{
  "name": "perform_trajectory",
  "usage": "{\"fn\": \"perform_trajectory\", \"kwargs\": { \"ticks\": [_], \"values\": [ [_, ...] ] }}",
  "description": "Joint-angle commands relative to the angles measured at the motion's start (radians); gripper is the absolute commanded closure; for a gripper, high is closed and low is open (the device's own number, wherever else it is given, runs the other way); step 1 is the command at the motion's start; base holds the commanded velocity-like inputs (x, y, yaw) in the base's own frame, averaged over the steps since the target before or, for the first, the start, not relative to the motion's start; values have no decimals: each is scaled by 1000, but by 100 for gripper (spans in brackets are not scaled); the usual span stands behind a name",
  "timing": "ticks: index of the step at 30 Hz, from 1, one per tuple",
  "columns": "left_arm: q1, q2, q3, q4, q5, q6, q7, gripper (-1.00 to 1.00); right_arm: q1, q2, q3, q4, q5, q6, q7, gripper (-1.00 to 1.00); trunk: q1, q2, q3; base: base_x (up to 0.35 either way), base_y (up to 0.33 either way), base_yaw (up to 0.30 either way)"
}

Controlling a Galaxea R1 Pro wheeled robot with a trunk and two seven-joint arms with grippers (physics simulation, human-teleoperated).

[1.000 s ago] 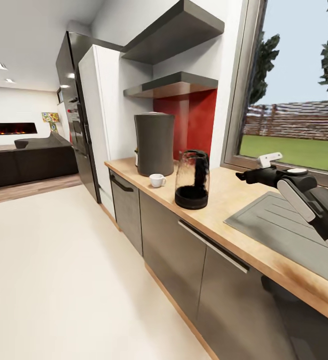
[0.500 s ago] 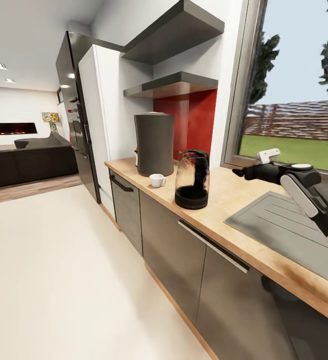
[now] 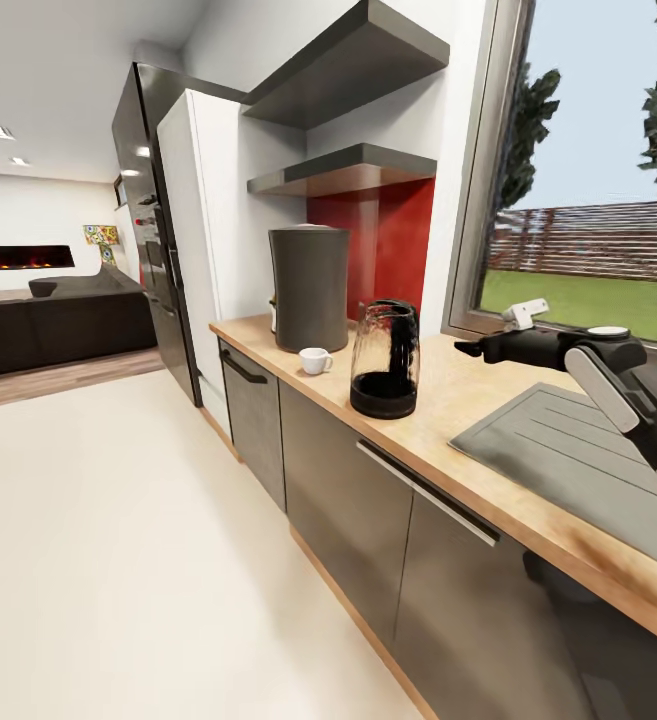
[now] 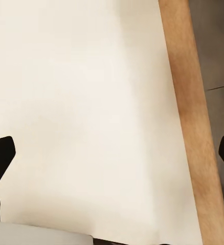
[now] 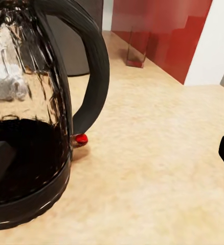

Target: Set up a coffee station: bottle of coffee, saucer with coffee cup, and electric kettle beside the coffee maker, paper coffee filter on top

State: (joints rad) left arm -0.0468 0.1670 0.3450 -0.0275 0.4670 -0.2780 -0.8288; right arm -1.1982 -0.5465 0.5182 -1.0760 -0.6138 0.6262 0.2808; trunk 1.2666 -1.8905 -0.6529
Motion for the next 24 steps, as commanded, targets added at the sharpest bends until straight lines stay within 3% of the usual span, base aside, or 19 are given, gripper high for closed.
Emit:
{"fn": "perform_trajectory", "kwargs": {
  "ticks": [1, 16, 24],
  "values": [
    [-1, 0, 8, 1, -8, -6, -3, -100, -1, -1, 2, 0, -1, 3, 2, -100, 0, -1, -1, 0, 0, 0],
    [-1, 0, 7, 0, -7, -7, -4, -100, -1, -1, 0, 1, 46, -2, 4, -100, 0, -1, -1, 67, -16, 0],
    [-1, 0, 8, 0, -7, -7, -4, -100, -1, -1, -27, 1, 47, -2, 5, -100, 0, -1, -1, 69, 0, 0]
  ]
}}
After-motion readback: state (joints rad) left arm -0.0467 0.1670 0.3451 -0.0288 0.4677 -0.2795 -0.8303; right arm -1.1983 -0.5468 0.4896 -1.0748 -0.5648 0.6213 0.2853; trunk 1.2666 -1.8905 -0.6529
